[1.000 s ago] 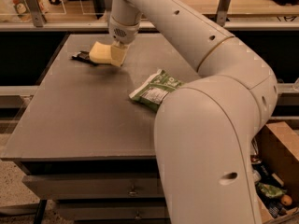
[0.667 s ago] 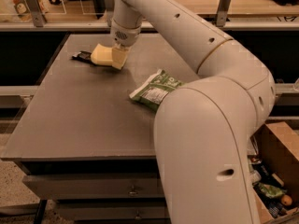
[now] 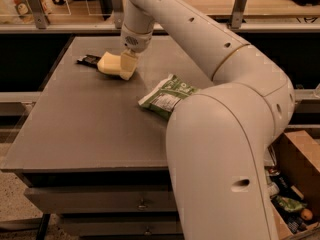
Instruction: Move sponge near rxbar chocolate
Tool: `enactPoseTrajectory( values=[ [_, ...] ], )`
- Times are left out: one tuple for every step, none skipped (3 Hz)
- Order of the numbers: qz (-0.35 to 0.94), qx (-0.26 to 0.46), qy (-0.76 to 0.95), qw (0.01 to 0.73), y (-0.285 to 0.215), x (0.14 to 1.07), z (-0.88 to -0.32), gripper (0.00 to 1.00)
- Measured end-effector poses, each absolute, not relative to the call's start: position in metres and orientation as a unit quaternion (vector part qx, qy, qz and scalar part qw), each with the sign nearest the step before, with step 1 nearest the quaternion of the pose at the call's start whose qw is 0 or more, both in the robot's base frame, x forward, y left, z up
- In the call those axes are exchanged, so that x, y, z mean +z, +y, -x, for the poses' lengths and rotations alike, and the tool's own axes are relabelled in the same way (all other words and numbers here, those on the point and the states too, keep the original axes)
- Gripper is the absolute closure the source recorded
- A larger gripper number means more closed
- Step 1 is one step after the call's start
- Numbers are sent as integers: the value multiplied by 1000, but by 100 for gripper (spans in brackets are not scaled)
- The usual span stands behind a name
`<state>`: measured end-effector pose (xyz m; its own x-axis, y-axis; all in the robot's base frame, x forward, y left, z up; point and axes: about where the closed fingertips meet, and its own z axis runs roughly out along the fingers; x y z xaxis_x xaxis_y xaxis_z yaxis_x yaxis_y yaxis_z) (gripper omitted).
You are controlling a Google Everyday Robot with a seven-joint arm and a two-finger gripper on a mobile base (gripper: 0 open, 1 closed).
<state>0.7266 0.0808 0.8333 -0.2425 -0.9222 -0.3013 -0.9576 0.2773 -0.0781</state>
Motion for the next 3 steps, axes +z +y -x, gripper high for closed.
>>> enactPoseTrajectory(
  values=[
    [597, 59, 786, 145, 81, 832, -727, 0],
    [599, 48, 786, 145, 77, 840, -729, 0],
    [612, 24, 774, 160, 47, 870, -717, 0]
  ],
)
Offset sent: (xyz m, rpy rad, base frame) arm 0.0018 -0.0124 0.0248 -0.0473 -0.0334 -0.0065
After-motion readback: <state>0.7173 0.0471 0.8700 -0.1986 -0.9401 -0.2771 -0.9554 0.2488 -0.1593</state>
